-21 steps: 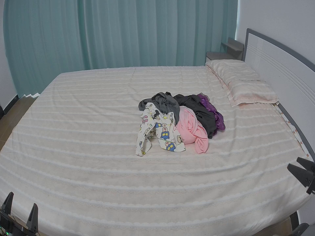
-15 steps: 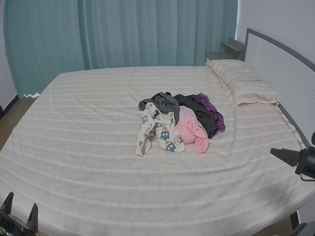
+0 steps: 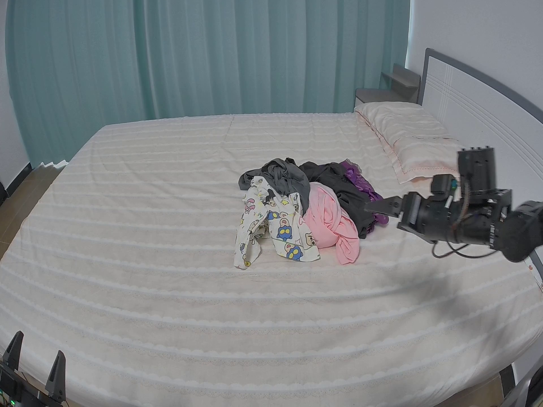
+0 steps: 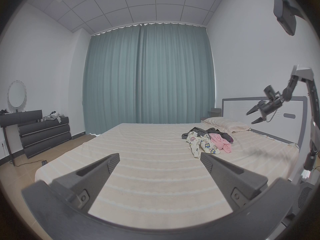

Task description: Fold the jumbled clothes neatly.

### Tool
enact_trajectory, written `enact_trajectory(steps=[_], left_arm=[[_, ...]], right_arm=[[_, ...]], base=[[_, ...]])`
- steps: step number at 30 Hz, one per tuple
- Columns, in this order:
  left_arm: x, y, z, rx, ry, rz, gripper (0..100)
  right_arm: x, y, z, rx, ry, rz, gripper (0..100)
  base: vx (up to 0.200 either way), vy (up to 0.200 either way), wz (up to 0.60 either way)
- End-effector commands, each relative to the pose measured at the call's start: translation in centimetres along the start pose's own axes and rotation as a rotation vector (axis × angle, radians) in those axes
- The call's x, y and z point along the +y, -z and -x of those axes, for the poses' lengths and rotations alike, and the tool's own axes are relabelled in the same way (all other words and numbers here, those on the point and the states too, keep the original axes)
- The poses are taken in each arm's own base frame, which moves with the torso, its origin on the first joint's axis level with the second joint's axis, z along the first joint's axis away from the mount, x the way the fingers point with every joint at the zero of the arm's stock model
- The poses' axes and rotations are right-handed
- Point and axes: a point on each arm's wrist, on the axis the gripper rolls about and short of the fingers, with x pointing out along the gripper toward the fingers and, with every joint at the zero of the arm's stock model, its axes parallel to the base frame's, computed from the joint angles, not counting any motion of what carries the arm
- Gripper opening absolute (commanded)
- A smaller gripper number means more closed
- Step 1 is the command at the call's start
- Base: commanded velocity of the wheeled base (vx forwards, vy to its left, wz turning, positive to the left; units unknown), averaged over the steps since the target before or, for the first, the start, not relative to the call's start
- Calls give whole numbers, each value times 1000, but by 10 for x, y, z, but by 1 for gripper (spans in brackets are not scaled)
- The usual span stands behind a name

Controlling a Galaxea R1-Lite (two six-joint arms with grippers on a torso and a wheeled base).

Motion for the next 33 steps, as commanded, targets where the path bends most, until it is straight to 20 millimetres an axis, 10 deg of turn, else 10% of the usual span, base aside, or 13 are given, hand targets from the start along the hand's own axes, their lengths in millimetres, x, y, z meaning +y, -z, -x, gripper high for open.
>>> enact_trajectory(steps=[1, 33], left_arm=[[0, 5, 0, -1, 0, 0, 100], [0, 5, 0, -1, 0, 0, 100]], right_arm=[[-17, 67, -205, 132, 104, -98, 100], [-40, 59, -254, -7, 186, -95, 100]], base=[[0, 0, 0], [0, 0, 0]])
